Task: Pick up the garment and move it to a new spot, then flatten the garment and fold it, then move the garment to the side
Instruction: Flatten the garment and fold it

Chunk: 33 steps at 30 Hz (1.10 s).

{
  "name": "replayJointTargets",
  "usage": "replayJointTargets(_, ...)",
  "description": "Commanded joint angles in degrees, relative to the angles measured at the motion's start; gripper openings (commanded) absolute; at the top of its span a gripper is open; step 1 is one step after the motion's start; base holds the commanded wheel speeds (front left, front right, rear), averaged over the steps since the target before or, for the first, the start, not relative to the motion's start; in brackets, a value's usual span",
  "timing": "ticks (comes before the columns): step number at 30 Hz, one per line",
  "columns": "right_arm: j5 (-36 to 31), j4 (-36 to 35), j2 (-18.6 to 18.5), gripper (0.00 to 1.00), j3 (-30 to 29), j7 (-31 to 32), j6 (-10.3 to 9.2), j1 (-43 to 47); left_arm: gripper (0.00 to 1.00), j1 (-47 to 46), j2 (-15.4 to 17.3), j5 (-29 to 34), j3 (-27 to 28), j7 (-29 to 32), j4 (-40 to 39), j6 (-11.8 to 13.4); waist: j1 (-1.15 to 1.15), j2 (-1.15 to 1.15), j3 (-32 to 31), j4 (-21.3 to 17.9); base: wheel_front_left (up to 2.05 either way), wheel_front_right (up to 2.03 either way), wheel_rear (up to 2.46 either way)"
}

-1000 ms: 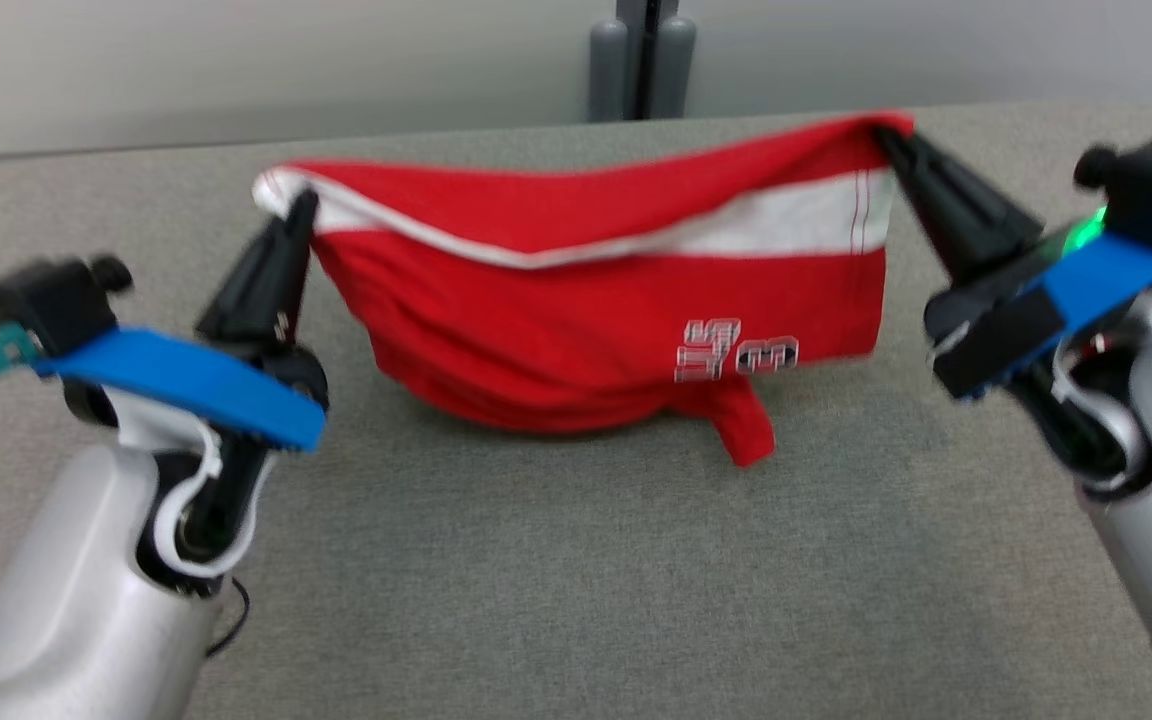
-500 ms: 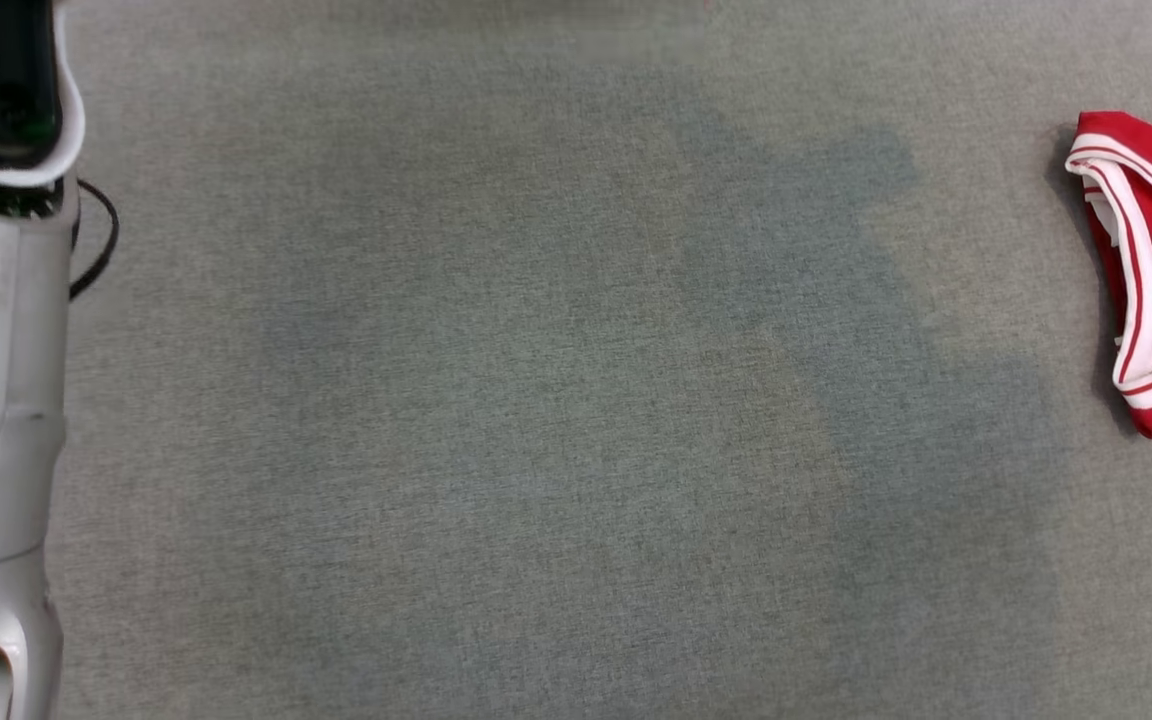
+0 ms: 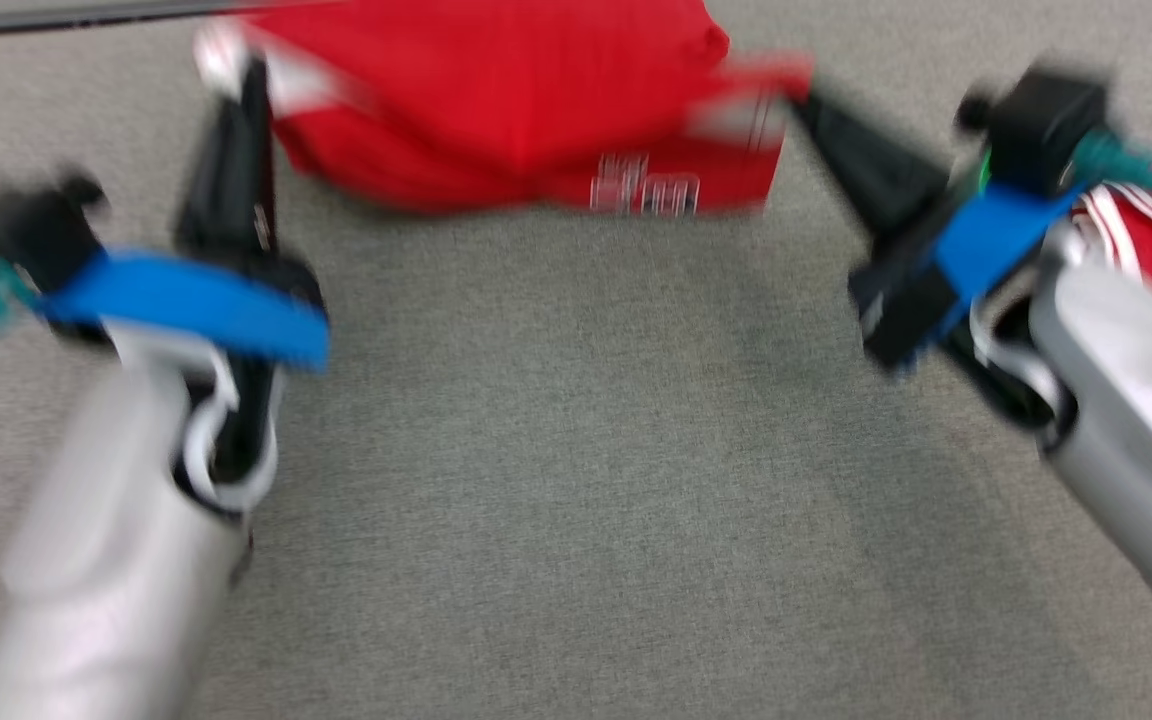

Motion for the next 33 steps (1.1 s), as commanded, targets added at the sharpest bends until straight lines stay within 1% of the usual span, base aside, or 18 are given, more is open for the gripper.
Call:
replayJointTargets(1, 2.93, -1.82, -2.82, 0.0, 1.41, 1.75, -0.01, 2.82, 0.0, 3.38, 0.68, -0.14, -0.99, -0.38, -0.51, -0.46, 0.0, 0.0, -1.34, -0.12, 0.0, 0.0, 0.0)
replayJointTargets(3, 8.09, -5.39, -6.5, 0.0, 3.64, 4.55, -0.01, 7.35, 0.0, 9.19, 1.58, -0.63, -3.9, -0.5, -1.56, -0.48, 0.0, 0.0, -3.19, 0.29, 0.0, 0.0, 0.0)
replayJointTargets(5, 11.49, -8.52, -10.02, 0.0, 5.0, 7.1, 0.02, 12.2, 0.0, 15.27, 2.62, -2.26, -7.31, 1.13, -3.39, -0.49, 0.0, 0.0, -5.22, 0.68, 0.0, 0.0, 0.0)
replayJointTargets(7, 13.89, -11.55, -13.77, 0.0, 5.04, 9.53, 0.01, 16.49, 0.0, 19.99, 5.3, -3.33, -9.15, 2.57, -5.41, -0.34, 0.0, 0.0, -7.05, 1.14, 0.0, 0.0, 0.0)
replayJointTargets(9, 16.54, -14.75, -16.88, 0.0, 3.95, 11.71, 0.02, 21.13, 0.0, 24.67, 7.01, -4.14, -10.78, 4.02, -7.96, -0.34, 0.0, 0.0, -8.73, 1.75, 0.0, 0.0, 0.0)
replayJointTargets(10, 18.79, -18.04, -19.66, 0.0, 2.55, 14.15, 0.01, 26.16, 0.0, 29.6, 8.71, -5.63, -11.5, 5.49, -11.09, -0.33, 0.0, 0.0, -10.1, 2.17, 0.0, 0.0, 0.0)
replayJointTargets(12, 21.24, -21.09, -22.04, 0.0, 0.51, 16.82, 0.01, 31.4, 0.0, 33.87, 11.11, -7.17, -11.28, 6.65, -14.84, 0.71, 0.0, 0.0, -11.35, 2.43, 0.0, 0.0, 0.0)
replayJointTargets(14, 24.63, -23.24, -23.77, 0.0, -1.96, 20.57, 0.02, 37.3, 0.0, 38.59, 13.09, -9.13, -11.55, 8.58, -19.54, 1.72, 0.0, 0.0, -12.23, 2.45, 0.0, 0.0, 0.0)
replayJointTargets(16, 25.87, -25.82, -25.24, 0.0, -5.5, 22.86, 0.01, 41.85, 0.0, 43.58, 14.98, -12.42, -11.35, 10.61, -24.82, 2.62, 0.0, 0.0, -12.83, 2.46, 0.0, 0.0, 0.0)
replayJointTargets(18, 26.39, -27.97, -25.89, 0.0, -9.18, 24.87, 0.01, 47.51, 0.0, 48.15, 16.98, -15.1, -10.79, 11.99, -30.31, 4.56, 0.0, 0.0, -13.02, 2.69, 0.0, 0.0, 0.0)
replayJointTargets(20, 26.41, -30.11, -25.76, 0.0, -13.9, 26.34, 0.01, 52.81, 0.0, 51.4, 18.28, -17.44, -10.21, 13.04, -35.27, 6.34, 0.0, 0.0, -13.05, 3.09, 0.0, 0.0, 0.0)
replayJointTargets(22, 24.16, -32.55, -24.77, 0.0, -19.4, 26.77, 0.01, 56.82, 0.0, 53.61, 19.14, -18.59, -9.35, 12.4, -39.19, 7.35, 0.0, 0.0, -12.98, 3.49, 0.0, 0.0, 0.0)
replayJointTargets(25, 19.71, -36.81, -20.92, 0.0, -26.21, 27.54, 0.01, 60.47, 0.0, 54.7, 19.49, -18.79, -8.17, 10.81, -42.53, 7.01, 0.0, 0.0, -12.66, 4.1, 0.0, 0.0, 0.0)
replayJointTargets(27, 16.97, -38.51, -17.38, 0.0, -29.58, 29.02, 0.01, 60.42, 0.0, 52.83, 18.19, -19.77, -7.55, 10.2, -43.18, 5.87, 0.0, 0.0, -12.38, 4.44, 0.0, 0.0, 0.0)
replayJointTargets(28, 15.03, -39.34, -15.91, 0.0, -30.98, 29.96, 0.01, 59.42, 0.0, 51.69, 17.55, -20.35, -7.31, 10.17, -43.11, 5.05, 0.0, 0.0, -12.09, 4.81, 0.0, 0.0, 0.0)
replayJointTargets(29, 14.27, -39.98, -13.65, 0.0, -31.99, 30.76, 0.01, 57.9, 0.0, 50.19, 16.8, -20.41, -6.77, 9.55, -42.5, 4.52, 0.0, 0.0, -11.83, 5.09, 0.0, 0.0, 0.0)
replayJointTargets(31, 11.82, -40.14, -10.48, 0.0, -33.16, 32.21, 0.01, 54.3, 0.0, 47.31, 14.99, -20.44, -6.56, 9.05, -40.57, 3.82, 0.0, 0.0, -10.99, 5.64, 0.0, 0.0, 0.0)
replayJointTargets(33, 9.96, -39.03, -7.7, 0.0, -32.69, 33.41, 0.02, 49.78, 0.0, 43.79, 12.99, -20.15, -6.49, 8.71, -37.92, 3.46, 0.0, 0.0, -9.94, 6.13, 0.0, 0.0, 0.0)
